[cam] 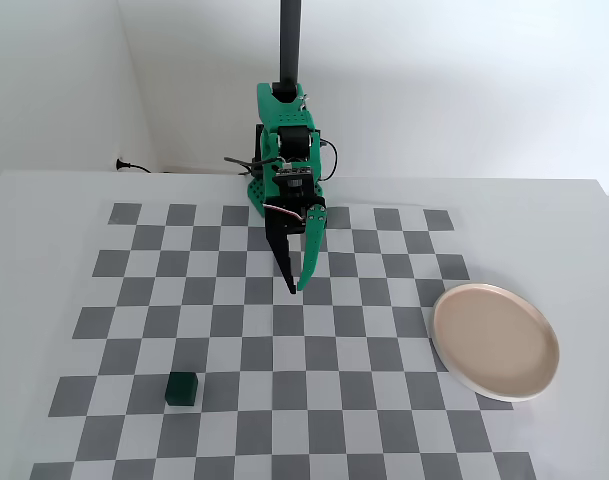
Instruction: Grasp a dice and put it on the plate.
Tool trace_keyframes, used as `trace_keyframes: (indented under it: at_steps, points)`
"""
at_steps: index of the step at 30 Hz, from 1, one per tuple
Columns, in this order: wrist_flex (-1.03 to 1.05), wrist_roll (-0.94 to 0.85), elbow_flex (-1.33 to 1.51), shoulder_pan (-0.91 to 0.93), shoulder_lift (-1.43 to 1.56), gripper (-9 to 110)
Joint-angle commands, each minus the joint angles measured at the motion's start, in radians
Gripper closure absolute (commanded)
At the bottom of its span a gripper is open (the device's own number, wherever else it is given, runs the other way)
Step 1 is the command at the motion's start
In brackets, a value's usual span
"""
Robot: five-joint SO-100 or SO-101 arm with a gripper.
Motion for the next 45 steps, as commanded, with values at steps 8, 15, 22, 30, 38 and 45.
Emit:
trace_keyframes:
  at_steps: [8,15,22,30,38,45]
  points:
    - [-0.058,-0.184,-0.035,0.011,0.014,93]
    - [-0.087,-0.216,-0.044,-0.014,0.014,91]
    - [-0.15,-0.21,-0.158,-0.017,-0.229,90]
    - [-0.278,-0.17,-0.328,0.028,-0.541,90]
    - [-0.37,-0.178,-0.477,0.155,-0.781,89]
    - [-0.46,-0.179,-0.584,0.273,-0.963,89]
